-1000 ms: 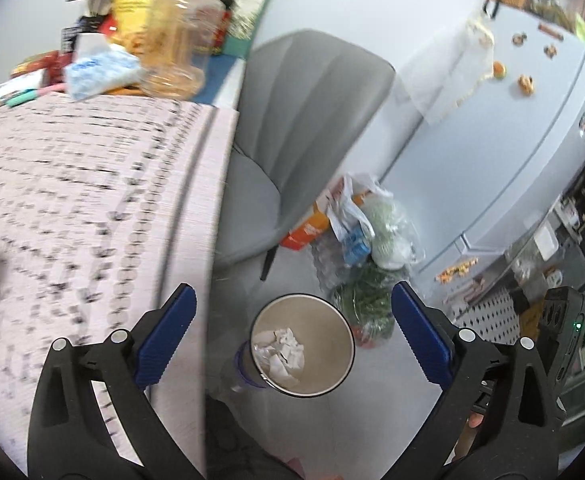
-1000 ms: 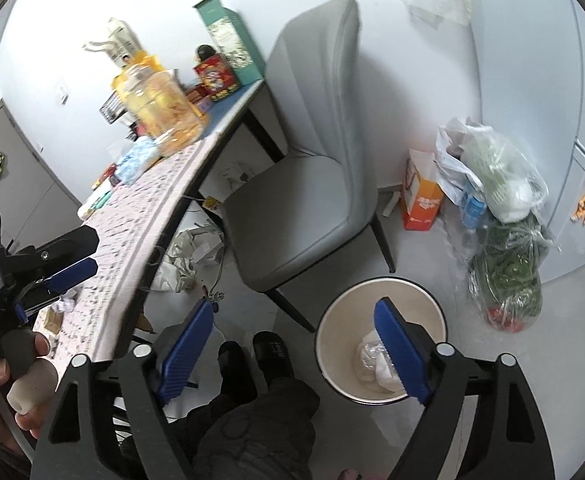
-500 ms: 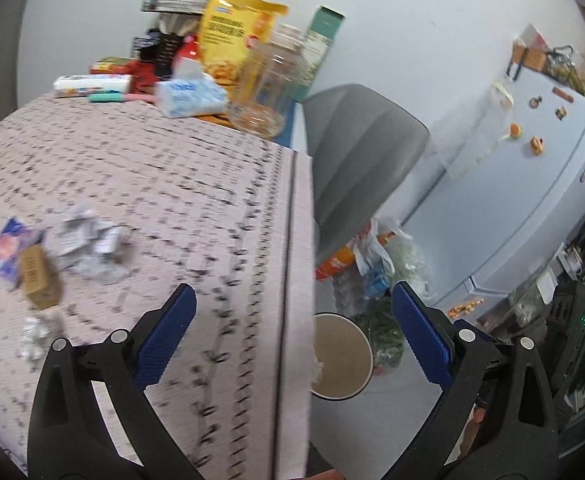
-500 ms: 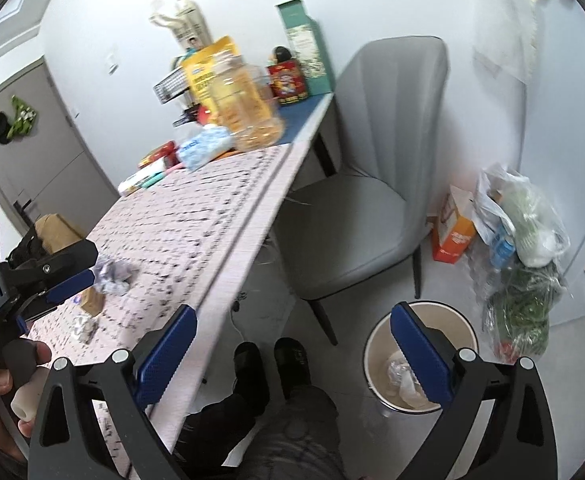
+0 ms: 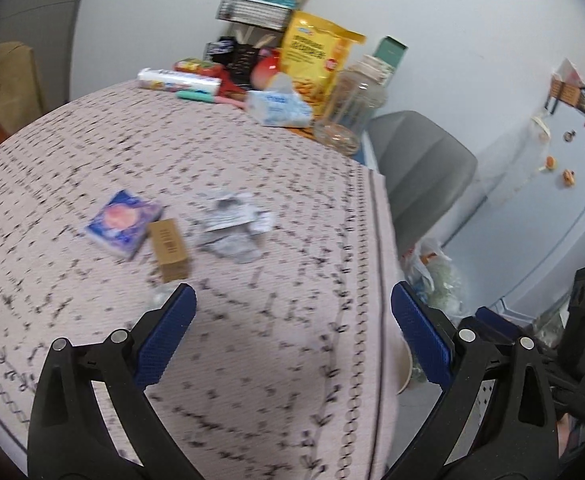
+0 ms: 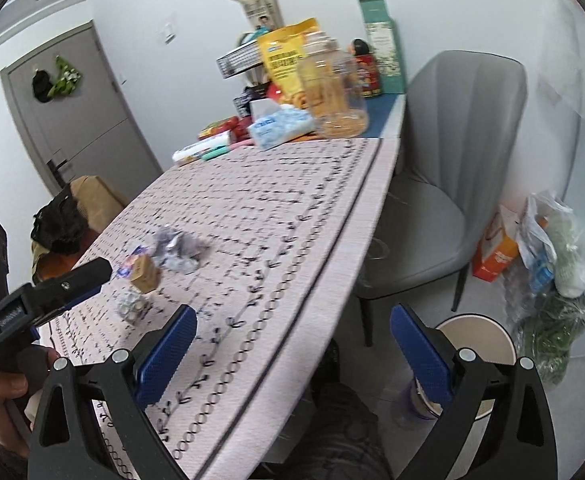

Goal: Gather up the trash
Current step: 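Swing both tools back over the table toward the remaining trash, then close the left gripper on the small white printed packet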

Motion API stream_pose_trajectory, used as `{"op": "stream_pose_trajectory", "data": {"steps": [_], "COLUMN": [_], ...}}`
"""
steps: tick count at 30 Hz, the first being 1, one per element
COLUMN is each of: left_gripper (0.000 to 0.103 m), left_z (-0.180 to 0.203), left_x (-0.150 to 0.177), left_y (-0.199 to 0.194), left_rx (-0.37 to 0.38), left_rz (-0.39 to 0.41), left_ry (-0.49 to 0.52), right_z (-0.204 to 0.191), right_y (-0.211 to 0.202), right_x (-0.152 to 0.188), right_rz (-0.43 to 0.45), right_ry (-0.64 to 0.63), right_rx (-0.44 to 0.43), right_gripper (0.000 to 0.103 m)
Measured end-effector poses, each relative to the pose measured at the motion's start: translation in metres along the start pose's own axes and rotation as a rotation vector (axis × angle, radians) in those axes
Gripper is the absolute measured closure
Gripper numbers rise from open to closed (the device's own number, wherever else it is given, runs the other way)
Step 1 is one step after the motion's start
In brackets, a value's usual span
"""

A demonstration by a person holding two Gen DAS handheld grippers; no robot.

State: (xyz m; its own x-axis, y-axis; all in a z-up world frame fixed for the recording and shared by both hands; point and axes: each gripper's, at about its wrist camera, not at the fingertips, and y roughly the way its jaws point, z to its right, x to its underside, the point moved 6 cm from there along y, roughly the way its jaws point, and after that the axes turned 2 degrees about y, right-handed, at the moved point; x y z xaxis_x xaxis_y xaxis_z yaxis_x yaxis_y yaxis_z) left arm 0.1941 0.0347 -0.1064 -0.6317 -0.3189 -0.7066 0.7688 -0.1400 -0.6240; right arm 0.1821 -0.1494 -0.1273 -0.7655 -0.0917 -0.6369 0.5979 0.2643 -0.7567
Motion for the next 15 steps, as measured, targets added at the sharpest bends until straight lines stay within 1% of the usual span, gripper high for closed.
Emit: {"op": "stream_pose_trajectory", "data": {"steps": [6,8,10,12,15], "left_gripper": [0.006,0.007,0.008,0.011,0.017], "left_z": [-0.035,-0.050,-0.061,-0.072,-0.081], "left_x": [0.006,0.008,0.012,0.016,0.024], "left_y": [-0.004,-0.003,-0.001,0.006,0.017], "left_rx": [-0.084,-0.119,-0.139,-0.164,-0.170], "left_rz": [0.002,-0.006,-0.019,-0.046,-0.084], "left_ry": [-0.005,-0.007,-0.009,-0.006,-0.022], "right_z": [-0.021,-0.025,-0.029,-0.030,-0.032], "right_y": [0.012,0.015,0.018,0.020,0.023], "right_x": [0.005,0.007,0.009,0.011,0.013], "right_rz": [-0.017,-0.024,-0.030,-0.034,-0.041], "right_ry": [-0.026,-0.031,-0.039,-0.042,-0.047], "right_rx": [-0.028,-0.035,-0.039,-0.043,-0.045], "right_gripper": [0.008,0.008,0.008,0.008,0.008]}}
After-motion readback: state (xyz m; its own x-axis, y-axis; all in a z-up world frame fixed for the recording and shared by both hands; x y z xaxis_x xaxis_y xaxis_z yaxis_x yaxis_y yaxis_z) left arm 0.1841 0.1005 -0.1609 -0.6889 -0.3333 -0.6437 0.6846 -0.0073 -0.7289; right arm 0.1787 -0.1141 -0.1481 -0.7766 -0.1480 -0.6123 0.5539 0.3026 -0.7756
